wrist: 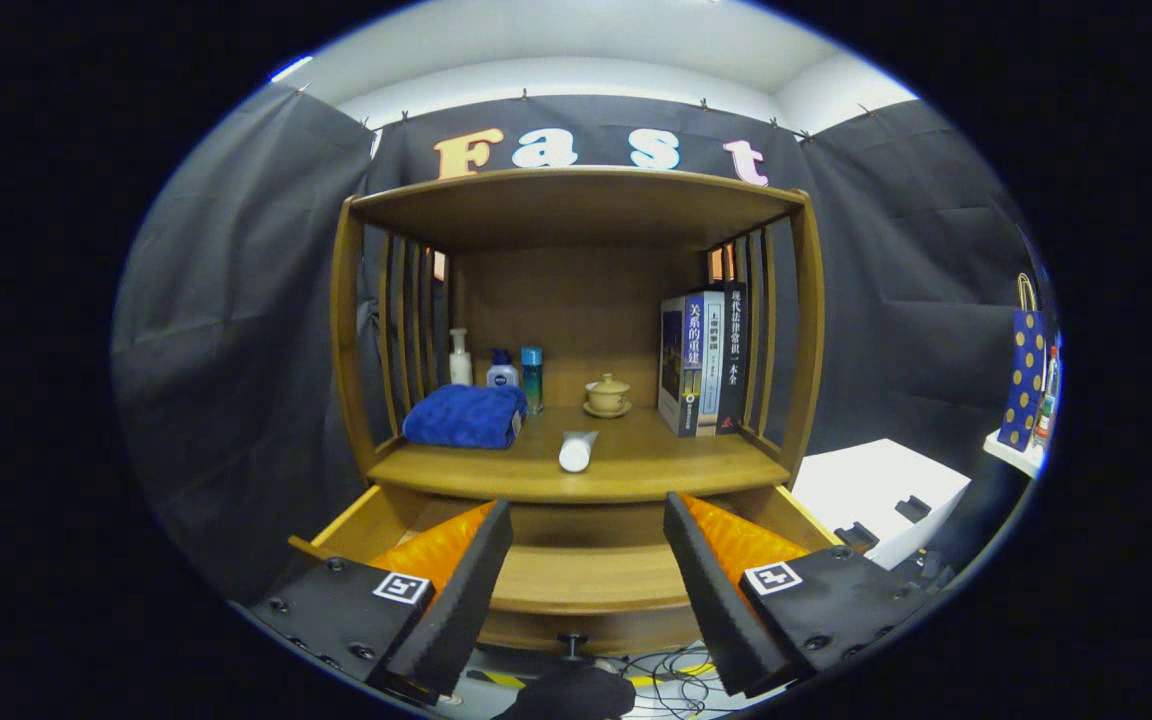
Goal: Pull open the drawer, take out the items inside it, and place them on the countertop above the cabinet.
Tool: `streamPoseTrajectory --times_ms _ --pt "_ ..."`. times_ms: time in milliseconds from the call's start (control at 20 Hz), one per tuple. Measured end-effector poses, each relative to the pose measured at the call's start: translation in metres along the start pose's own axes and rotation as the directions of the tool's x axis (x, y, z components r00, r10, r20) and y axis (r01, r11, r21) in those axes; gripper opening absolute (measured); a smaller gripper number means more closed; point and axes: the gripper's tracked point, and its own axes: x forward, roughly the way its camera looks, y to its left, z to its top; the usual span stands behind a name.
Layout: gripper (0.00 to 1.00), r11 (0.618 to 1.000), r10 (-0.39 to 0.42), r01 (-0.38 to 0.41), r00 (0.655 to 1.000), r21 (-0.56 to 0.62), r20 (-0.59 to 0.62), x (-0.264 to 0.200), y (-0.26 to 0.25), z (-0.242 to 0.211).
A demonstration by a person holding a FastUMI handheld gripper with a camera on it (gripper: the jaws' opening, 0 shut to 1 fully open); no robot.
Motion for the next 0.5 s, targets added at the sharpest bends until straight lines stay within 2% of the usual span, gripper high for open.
streamPoseTrajectory --times_ms 500 --pt "0.99 1.000 -0.002 0.005 0.997 0.031 -0.075 -0.002 0.002 -0.090"
